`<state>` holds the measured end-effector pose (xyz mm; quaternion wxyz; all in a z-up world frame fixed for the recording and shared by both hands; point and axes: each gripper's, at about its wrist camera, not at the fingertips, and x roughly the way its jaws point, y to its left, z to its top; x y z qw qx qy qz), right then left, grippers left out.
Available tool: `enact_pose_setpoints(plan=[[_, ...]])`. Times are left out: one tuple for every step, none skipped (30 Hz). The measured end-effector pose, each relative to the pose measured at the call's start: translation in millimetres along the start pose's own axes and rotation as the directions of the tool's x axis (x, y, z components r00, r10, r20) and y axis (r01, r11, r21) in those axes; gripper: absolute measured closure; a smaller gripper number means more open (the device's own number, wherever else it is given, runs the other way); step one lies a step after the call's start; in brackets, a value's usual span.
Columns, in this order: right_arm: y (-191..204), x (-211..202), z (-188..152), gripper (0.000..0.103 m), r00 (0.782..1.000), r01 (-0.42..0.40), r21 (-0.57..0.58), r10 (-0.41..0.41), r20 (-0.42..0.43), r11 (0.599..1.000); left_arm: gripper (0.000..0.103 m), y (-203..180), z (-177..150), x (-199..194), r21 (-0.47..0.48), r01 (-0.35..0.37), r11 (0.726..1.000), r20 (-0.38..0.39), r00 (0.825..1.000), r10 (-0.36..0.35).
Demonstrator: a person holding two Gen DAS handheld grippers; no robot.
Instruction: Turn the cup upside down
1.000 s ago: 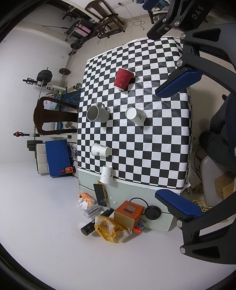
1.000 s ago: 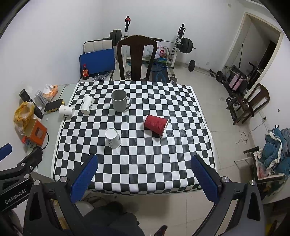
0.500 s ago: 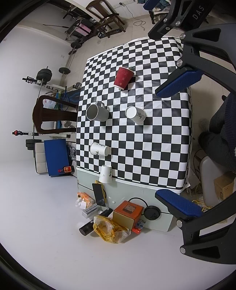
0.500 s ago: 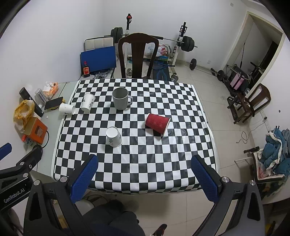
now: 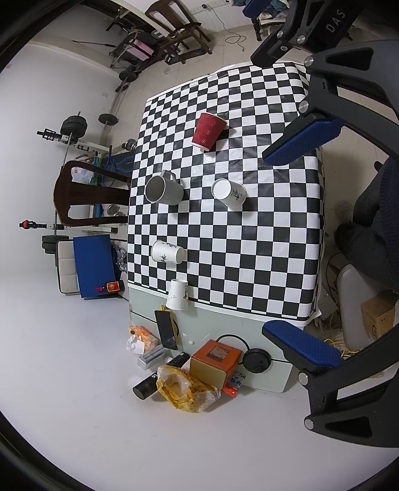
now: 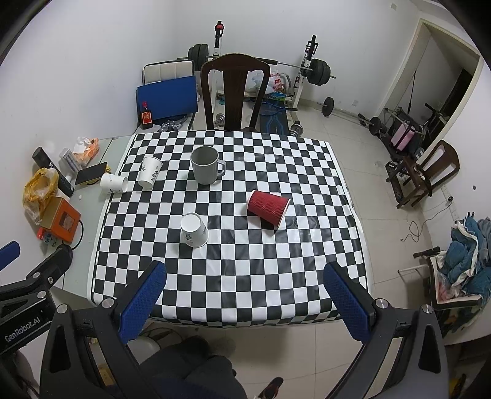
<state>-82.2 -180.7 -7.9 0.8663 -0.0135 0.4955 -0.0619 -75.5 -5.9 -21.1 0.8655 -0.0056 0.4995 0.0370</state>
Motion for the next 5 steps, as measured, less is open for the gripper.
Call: enact_pose_setpoints(plan=[[0.0,-0.3,0.0,0.000,1.000,0.000,0.000,0.000,-0.001,1.000,0.000,-0.2,0.7,0.0,0.000,-0.002,1.000,0.001,1.000,0.002],[-1.1,5.4,3.8,0.000,1.000,0.000,0.001,0.000,-0.001,1.000,0.000,-0.5,1.1,0.1,-0.002,-0.003,1.000,0.001,1.000,0.003],[-1.1,5.7,4.2,0.000,1.000,0.000,0.001,0.000,-0.001,1.000,0.000,-0.6,1.1,0.1,-0.003,0.000,1.000,-0.001,1.000,0.000],[0.0,0.0,1.1,0.000,1.000,0.000,0.000,0.000,0.000,1.000,0.000,-0.6,0.5,-0.2,-0.003,0.001,1.000,-0.002,1.000,-0.001],[-0.2,1.7,2.3,0.000,1.000,0.000,0.001,0.000,0.000,1.000,0.000,-0.3,-0.3,-0.7,-0.005,0.000,1.000,-0.004,1.000,0.000]])
